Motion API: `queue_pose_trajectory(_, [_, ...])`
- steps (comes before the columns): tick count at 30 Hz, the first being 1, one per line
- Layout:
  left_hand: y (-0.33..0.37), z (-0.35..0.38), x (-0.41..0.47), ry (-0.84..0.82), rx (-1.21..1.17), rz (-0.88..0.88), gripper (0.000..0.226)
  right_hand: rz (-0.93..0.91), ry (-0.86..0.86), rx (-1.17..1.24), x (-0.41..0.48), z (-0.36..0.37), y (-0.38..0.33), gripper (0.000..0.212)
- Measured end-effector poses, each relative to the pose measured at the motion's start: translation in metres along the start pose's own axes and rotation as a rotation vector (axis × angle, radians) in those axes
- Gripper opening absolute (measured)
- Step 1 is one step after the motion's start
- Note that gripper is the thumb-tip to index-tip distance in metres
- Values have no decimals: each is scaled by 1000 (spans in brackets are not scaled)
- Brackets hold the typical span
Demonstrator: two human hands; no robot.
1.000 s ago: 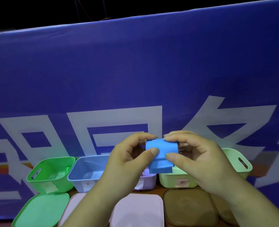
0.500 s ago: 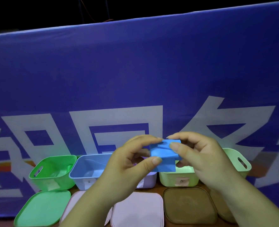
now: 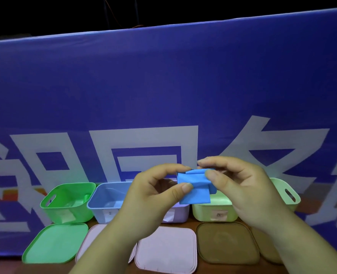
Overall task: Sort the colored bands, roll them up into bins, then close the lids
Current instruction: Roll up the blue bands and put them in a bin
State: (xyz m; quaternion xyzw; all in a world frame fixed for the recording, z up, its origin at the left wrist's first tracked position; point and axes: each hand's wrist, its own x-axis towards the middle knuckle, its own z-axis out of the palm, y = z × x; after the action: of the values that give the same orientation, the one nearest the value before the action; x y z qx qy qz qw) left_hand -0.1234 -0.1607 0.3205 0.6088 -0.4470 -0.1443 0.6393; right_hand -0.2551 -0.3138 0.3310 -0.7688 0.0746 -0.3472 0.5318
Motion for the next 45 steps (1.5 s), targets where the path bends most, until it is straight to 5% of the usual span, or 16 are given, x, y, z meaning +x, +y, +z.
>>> queue_pose_trajectory(5, [3,-1,-8,22,-44,-28,22,-97,-50,-6,-8,3,0,18])
queue_pose_trajectory(11, [-3,-7,-19,43,-48,-71,18,-50,-41,-59,-11,16,5,29])
queue_pose_trajectory(16, [-15,-25,-30,58,-56,-162,27,-7,-72,-59,-7,38,17,18])
queue_pose_trajectory(31, [-81,-130,-38,346,-197,-225,17,172,-121,143,37,168,67,18])
queue_pose_trajectory(40, [-157,-248,-8,324,8,-322,31,363,-193,114,91,276,127,25])
queue_pose_trajectory(45, [-230,-313,21,254,179,-384,17,542,-188,-80,119,317,190,23])
